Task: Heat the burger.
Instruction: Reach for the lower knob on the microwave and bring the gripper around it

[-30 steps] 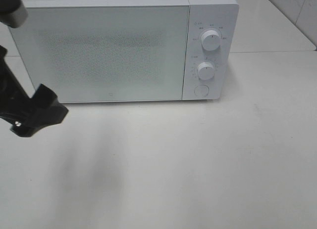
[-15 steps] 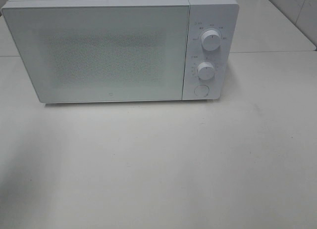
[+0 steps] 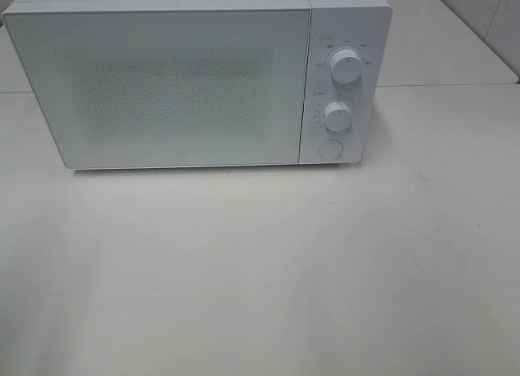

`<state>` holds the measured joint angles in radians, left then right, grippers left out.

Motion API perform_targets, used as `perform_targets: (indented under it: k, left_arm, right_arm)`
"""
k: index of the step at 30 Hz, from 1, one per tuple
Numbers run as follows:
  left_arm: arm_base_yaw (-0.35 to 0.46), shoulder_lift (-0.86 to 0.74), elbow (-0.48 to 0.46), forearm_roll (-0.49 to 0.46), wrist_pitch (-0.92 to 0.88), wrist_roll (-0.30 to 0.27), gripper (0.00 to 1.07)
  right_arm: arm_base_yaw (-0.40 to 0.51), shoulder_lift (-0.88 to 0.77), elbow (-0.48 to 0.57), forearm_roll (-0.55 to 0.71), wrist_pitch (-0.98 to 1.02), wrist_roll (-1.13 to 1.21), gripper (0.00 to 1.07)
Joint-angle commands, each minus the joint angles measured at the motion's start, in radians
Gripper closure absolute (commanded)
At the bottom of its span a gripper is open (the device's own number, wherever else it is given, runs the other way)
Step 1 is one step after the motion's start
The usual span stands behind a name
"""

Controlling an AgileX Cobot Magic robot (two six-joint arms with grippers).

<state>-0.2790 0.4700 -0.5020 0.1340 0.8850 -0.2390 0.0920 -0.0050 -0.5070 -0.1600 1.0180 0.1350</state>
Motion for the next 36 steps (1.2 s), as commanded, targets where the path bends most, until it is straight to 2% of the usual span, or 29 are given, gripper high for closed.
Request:
perform_targets:
  k: [1, 2, 3, 5, 10, 13, 27, 29, 30, 31, 32, 34, 35, 36]
  left_arm:
    - [0.002, -0.031, -0.016, -0.045, 0.044, 0.019, 0.06]
    - [0.002, -0.042, -0.023, -0.063, 0.108, 0.072, 0.06]
    - [0.002, -0.042, -0.023, -0.063, 0.108, 0.072, 0.06]
    - [0.002, -0.042, -0.015, -0.069, 0.194, 0.175, 0.06]
    - [0.002, -0.042, 0.005, -0.121, 0.158, 0.192, 0.06]
    - [0.002, -0.042, 0.004, -0.166, 0.156, 0.251, 0.06]
    - [0.020, -0.046, 0.004, -0.173, 0.154, 0.258, 0.06]
    - [0.086, -0.082, 0.004, -0.175, 0.153, 0.258, 0.06]
    - [0.086, -0.082, 0.004, -0.175, 0.153, 0.258, 0.06]
    - [0.135, -0.126, 0.004, -0.175, 0.153, 0.258, 0.06]
    - [0.135, -0.126, 0.004, -0.175, 0.153, 0.258, 0.06]
    - [0.214, -0.216, 0.004, -0.175, 0.153, 0.258, 0.06]
    - [0.214, -0.216, 0.004, -0.175, 0.153, 0.258, 0.06]
    - [0.264, -0.275, 0.004, -0.175, 0.153, 0.258, 0.06]
  right_arm:
    - [-0.008, -0.026, 0.001, 0.000, -0.008, -0.006, 0.32]
    - [-0.007, -0.026, 0.001, 0.000, -0.008, -0.006, 0.32]
    - [-0.007, -0.026, 0.001, 0.000, -0.008, -0.006, 0.32]
    - [-0.007, -0.026, 0.001, 0.000, -0.008, -0.006, 0.32]
    - [-0.007, -0.026, 0.001, 0.000, -0.008, -0.006, 0.32]
    - [-0.007, -0.026, 0.001, 0.000, -0.008, -0.006, 0.32]
    - [-0.007, -0.026, 0.001, 0.000, -0.008, -0.006, 0.32]
    - [-0.007, -0.026, 0.001, 0.000, -0.008, -0.006, 0.32]
    - [-0.007, -0.026, 0.001, 0.000, -0.008, -0.006, 0.32]
    - [-0.007, -0.026, 0.001, 0.000, -0.008, -0.006, 0.32]
    - [-0.007, -0.026, 0.001, 0.000, -0.008, -0.006, 0.32]
    - [-0.007, -0.026, 0.001, 0.000, -0.008, -0.006, 0.32]
    - [-0.007, -0.026, 0.001, 0.000, -0.008, -0.006, 0.32]
    - [-0.007, -0.026, 0.001, 0.000, -0.008, -0.006, 0.32]
